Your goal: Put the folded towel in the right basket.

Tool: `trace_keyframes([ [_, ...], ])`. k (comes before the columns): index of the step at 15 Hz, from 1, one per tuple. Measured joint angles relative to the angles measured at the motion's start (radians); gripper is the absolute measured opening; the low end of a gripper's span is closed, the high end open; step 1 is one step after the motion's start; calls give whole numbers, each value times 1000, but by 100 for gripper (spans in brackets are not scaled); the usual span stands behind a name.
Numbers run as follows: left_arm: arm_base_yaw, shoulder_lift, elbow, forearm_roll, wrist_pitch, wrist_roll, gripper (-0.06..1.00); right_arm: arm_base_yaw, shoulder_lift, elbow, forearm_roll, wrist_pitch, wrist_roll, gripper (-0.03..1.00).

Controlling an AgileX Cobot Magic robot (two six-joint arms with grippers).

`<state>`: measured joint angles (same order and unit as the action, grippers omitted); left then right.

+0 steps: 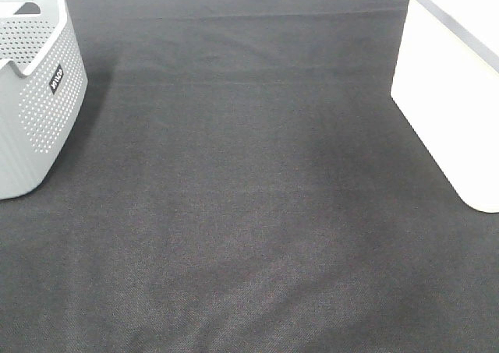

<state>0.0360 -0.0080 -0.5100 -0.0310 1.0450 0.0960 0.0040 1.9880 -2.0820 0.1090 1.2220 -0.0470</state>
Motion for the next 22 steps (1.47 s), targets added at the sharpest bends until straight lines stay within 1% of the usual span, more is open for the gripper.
trace_keyframes([
  [2, 0, 0, 0, 0, 0, 0, 98, 68, -53, 0, -19, 1, 22, 97],
  [4, 0, 0, 0, 0, 0, 0, 98, 91, -138, 11, -24, 0, 33, 97],
  [6, 0, 0, 0, 1, 0, 0, 98, 91, -341, 174, -30, -11, 81, 97],
  [7, 0, 0, 0, 1, 0, 0, 98, 91, -341, 174, -30, -11, 81, 97],
  [8, 0, 0, 0, 2, 0, 0, 98, 91, -568, 431, -45, -11, 104, 97],
  [9, 0, 0, 0, 2, 0, 0, 98, 91, -568, 431, -45, -11, 104, 97],
  [10, 0, 0, 0, 3, 0, 0, 98, 91, -714, 584, -50, -14, 107, 96],
  [13, 0, 0, 0, 5, 0, 0, 98, 91, -1141, 968, -53, -101, 98, 96],
  [14, 0, 0, 0, 5, 0, 0, 98, 91, -1342, 1120, -69, -132, 97, 96],
  [15, 0, 0, 0, 5, 0, 0, 98, 91, -1469, 1219, -91, -148, 97, 96],
  [19, 0, 0, 0, 5, 0, 0, 98, 91, -1794, 1501, -141, -171, 85, 96],
  [22, 0, 0, 0, 5, 0, 0, 98, 91, -1938, 1599, -141, -169, 75, 96],
])
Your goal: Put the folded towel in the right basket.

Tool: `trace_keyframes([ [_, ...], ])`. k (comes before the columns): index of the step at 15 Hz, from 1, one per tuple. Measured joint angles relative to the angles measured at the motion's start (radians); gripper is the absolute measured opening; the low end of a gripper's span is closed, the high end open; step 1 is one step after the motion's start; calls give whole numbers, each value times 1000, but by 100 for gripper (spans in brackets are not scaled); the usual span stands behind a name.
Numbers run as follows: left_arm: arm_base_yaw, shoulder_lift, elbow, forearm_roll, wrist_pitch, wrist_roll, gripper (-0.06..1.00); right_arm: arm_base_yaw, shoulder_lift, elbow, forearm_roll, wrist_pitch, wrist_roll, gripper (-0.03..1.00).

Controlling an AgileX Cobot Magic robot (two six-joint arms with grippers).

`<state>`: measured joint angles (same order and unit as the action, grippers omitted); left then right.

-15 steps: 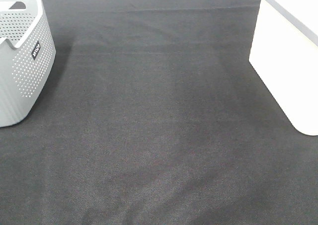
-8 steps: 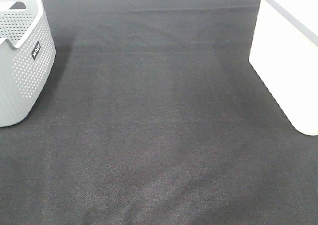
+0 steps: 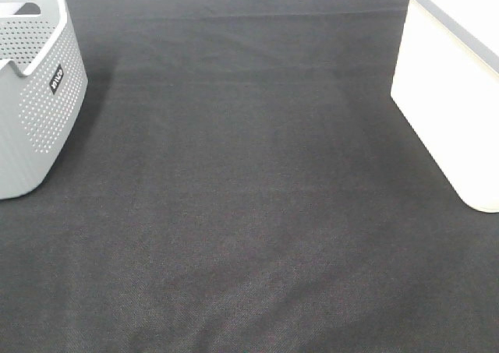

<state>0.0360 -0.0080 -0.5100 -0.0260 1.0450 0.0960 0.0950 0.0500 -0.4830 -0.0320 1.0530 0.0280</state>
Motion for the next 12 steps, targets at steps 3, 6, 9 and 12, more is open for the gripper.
trace_keyframes([
  [3, 0, 0, 0, 0, 0, 0, 98, 0, -53, 26, 1, 51, -2, 96],
  [6, 0, 0, 0, 0, 0, 0, 98, 0, -53, 28, 2, 51, -2, 96],
  [9, 0, 0, 0, 0, 0, 0, 98, 0, -53, 28, 6, 51, -2, 96],
  [12, 0, 0, 0, 0, 0, 0, 98, -34, -53, 28, 6, 51, -2, 96],
])
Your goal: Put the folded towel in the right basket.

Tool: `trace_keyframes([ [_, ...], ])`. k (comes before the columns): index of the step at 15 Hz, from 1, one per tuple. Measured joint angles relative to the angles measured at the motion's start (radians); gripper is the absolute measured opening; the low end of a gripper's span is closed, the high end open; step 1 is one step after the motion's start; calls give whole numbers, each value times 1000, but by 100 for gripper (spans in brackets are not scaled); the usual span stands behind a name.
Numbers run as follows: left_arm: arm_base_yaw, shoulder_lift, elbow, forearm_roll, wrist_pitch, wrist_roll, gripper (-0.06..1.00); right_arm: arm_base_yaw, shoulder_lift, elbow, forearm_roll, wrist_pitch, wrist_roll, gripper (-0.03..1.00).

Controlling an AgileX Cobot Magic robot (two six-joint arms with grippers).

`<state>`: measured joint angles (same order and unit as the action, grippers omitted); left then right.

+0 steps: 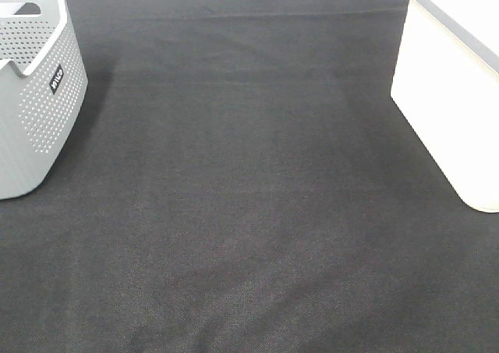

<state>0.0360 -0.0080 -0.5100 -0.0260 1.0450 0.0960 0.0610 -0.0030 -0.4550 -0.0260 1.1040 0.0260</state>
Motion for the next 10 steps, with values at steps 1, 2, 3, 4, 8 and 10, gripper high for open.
trace_keyframes([
  [1, 0, 0, 0, 0, 0, 0, 98, -11, 0, 0, 0, 0, 0, 96],
  [2, 0, 0, 0, 0, 0, 0, 98, -17, 0, 0, 1, 0, 0, 96],
  [3, 0, 0, 0, 0, 0, 0, 98, -17, 0, 0, 1, 0, 0, 96],
  [4, 0, 0, 0, 0, 0, 0, 98, -19, 0, 0, 1, 0, 0, 96],
  [8, 0, 0, 0, 0, 0, 0, 98, -19, 0, 0, 1, 0, 0, 96],
  [10, 0, 0, 0, 0, 0, 0, 98, -19, 0, 0, 3, 0, 0, 96],
])
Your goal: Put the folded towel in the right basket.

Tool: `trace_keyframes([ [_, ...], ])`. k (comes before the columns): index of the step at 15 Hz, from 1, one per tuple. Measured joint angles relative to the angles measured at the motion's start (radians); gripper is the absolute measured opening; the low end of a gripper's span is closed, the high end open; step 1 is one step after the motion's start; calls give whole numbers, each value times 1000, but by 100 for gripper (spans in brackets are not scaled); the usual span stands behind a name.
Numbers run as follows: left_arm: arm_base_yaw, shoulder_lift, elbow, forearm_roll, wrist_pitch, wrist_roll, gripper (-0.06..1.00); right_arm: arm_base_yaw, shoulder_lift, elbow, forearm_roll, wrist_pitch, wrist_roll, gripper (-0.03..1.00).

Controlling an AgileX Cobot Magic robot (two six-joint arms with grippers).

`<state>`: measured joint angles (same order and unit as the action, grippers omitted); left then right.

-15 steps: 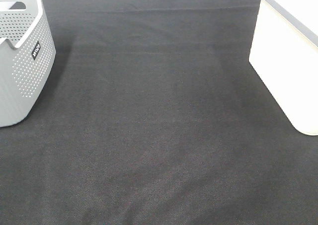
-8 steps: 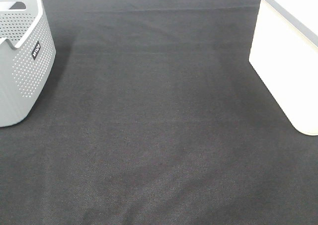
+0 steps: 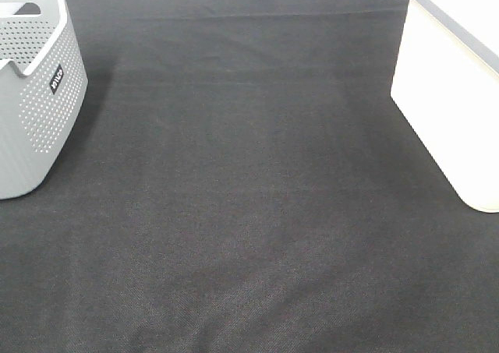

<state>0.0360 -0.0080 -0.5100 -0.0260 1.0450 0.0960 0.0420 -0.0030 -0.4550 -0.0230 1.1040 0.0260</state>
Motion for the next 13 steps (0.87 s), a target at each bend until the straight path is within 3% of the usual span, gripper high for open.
trace_keyframes([
  [13, 0, 0, 0, 0, 0, 0, 98, 0, 0, 0, 23, 0, 0, 96],
])
